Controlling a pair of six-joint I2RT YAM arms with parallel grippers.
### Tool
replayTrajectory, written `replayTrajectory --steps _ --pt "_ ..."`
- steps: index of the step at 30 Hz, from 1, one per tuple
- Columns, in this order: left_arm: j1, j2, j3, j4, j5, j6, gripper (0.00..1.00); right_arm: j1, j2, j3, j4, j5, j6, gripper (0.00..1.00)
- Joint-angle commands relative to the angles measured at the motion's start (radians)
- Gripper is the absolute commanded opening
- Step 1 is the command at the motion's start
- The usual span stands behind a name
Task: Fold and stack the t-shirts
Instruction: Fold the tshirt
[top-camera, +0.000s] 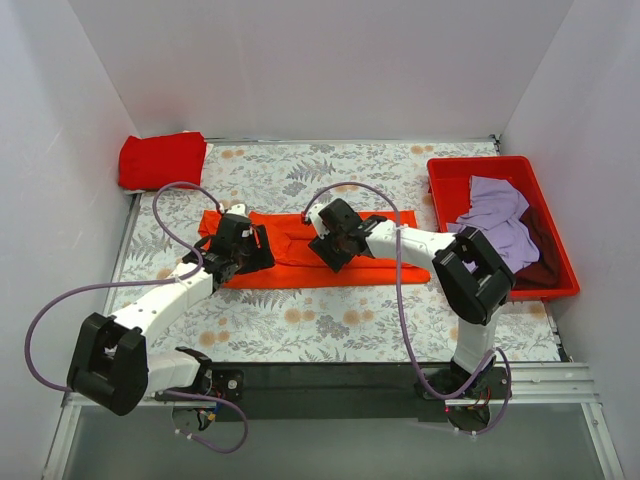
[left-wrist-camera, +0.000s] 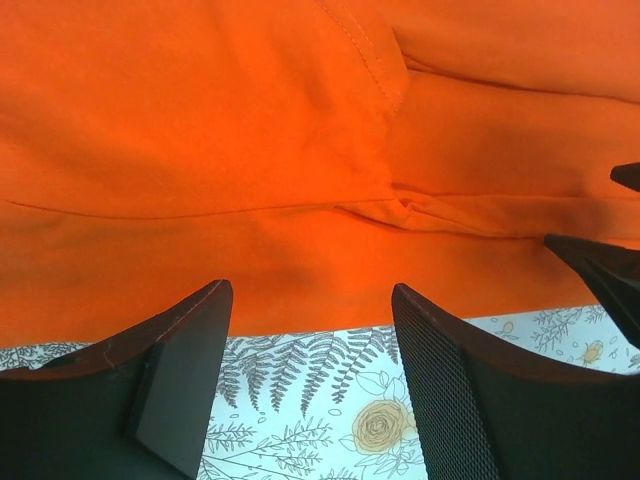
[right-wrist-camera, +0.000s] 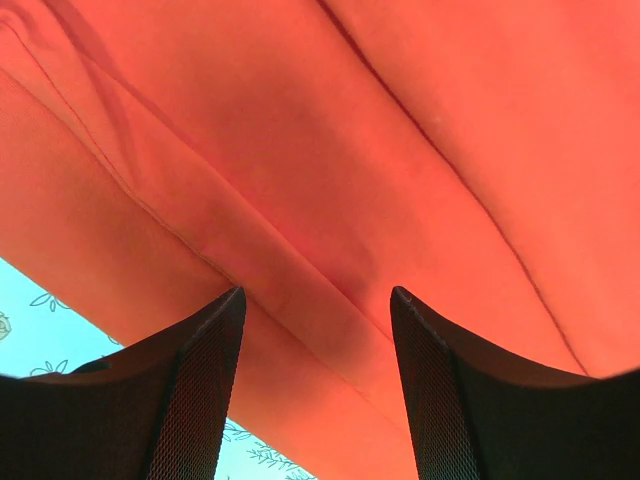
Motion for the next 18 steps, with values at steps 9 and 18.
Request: replayTrajectory --steps 9,18 --pt "-0.006 -0.02 -0.002 0.058 -0.1 0.017 0.62 0.012 0.052 0.061 -0.013 0.123 -0.089 0.66" --pt "-0.006 -0.022 -0.005 0.058 -0.111 0.02 0.61 -0.018 0.095 0.154 0.006 0.384 -0.166 0.66"
